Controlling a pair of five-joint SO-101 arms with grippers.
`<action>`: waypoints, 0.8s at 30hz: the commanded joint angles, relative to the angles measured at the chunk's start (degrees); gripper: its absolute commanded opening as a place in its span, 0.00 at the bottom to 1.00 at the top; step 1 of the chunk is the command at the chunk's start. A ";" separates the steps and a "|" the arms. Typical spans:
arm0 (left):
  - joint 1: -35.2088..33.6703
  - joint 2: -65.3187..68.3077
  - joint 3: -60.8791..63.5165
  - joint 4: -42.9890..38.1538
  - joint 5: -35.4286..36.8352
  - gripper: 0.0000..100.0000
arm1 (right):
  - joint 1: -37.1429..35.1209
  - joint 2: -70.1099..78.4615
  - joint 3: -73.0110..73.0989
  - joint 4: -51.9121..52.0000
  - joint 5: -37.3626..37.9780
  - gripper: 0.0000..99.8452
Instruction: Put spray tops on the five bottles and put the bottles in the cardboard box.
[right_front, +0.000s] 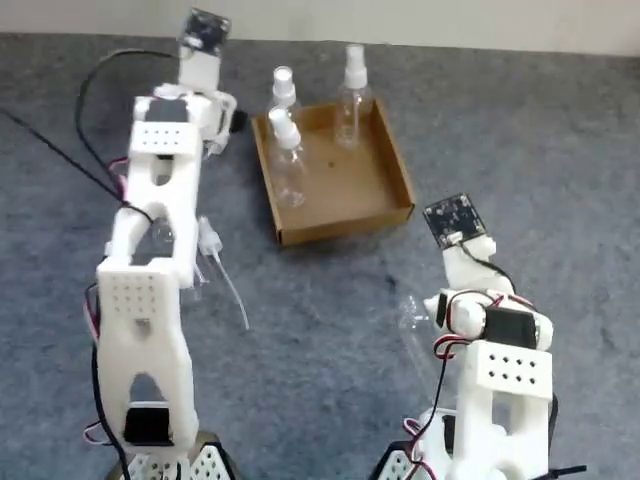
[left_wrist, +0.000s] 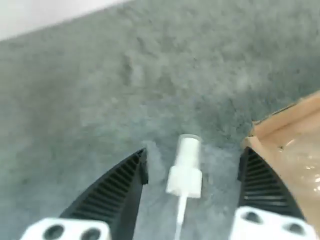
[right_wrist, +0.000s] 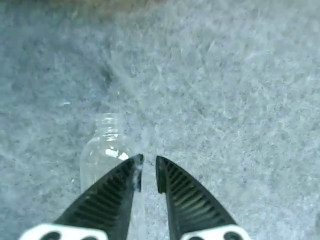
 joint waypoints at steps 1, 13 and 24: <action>0.57 10.95 -14.02 0.97 -0.44 0.18 | -0.57 -1.45 -0.40 -1.19 0.62 0.00; -1.63 26.95 -43.12 24.35 -0.53 0.04 | -0.57 -1.45 -0.40 -1.19 0.62 0.00; -2.33 13.05 -47.78 49.67 -2.55 0.00 | -0.57 -1.45 -0.31 -1.19 0.62 0.01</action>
